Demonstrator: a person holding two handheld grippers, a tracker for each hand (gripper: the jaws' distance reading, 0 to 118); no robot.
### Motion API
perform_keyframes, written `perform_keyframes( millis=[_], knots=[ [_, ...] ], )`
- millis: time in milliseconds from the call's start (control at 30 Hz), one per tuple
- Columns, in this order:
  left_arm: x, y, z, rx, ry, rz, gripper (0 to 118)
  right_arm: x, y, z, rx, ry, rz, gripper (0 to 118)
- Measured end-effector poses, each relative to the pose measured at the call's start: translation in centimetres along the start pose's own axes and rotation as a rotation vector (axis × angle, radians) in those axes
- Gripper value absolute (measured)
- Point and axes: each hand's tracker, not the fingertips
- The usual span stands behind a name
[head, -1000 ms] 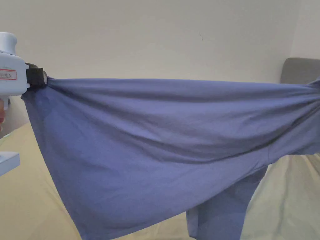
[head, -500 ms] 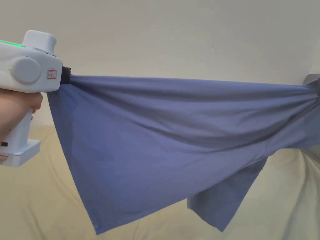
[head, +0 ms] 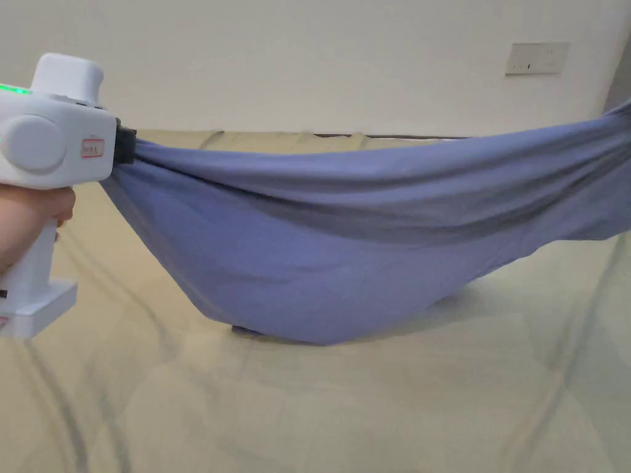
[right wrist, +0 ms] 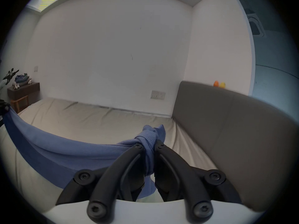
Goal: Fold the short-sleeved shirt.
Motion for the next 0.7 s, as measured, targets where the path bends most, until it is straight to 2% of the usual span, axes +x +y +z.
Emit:
perform_keyframes(
  millis=[67, 233, 267, 433, 500, 633, 700],
  knots=[
    [0.8, -3.4, 0.5, -0.035, -0.051, 0.060, 8, 0.2, -4.0, 0.4, -0.057, 0.029, -0.030, 10],
    [2.4, -11.4, 5.2, -0.129, -0.119, 0.069, 8, 0.9, -12.5, 5.4, -0.181, 0.107, -0.085, 10],
    [2.5, -12.8, 6.9, -0.136, -0.131, 0.070, 8, 1.4, -13.8, 6.8, -0.212, 0.134, -0.070, 10],
    [1.2, -17.1, 13.9, -0.203, -0.176, 0.111, 8, 3.5, -16.9, 15.5, -0.193, 0.139, -0.004, 10],
    [0.3, -18.2, 16.7, -0.225, -0.192, 0.167, 8, 4.2, -17.4, 18.9, -0.152, 0.139, 0.064, 10],
    [-1.5, -20.1, 22.3, -0.241, -0.209, 0.225, 8, 4.9, -18.2, 25.2, -0.192, 0.177, 0.014, 10],
    [-2.2, -21.2, 24.7, -0.266, -0.228, 0.235, 8, 4.9, -19.0, 28.2, -0.195, 0.185, 0.021, 10]
  ],
)
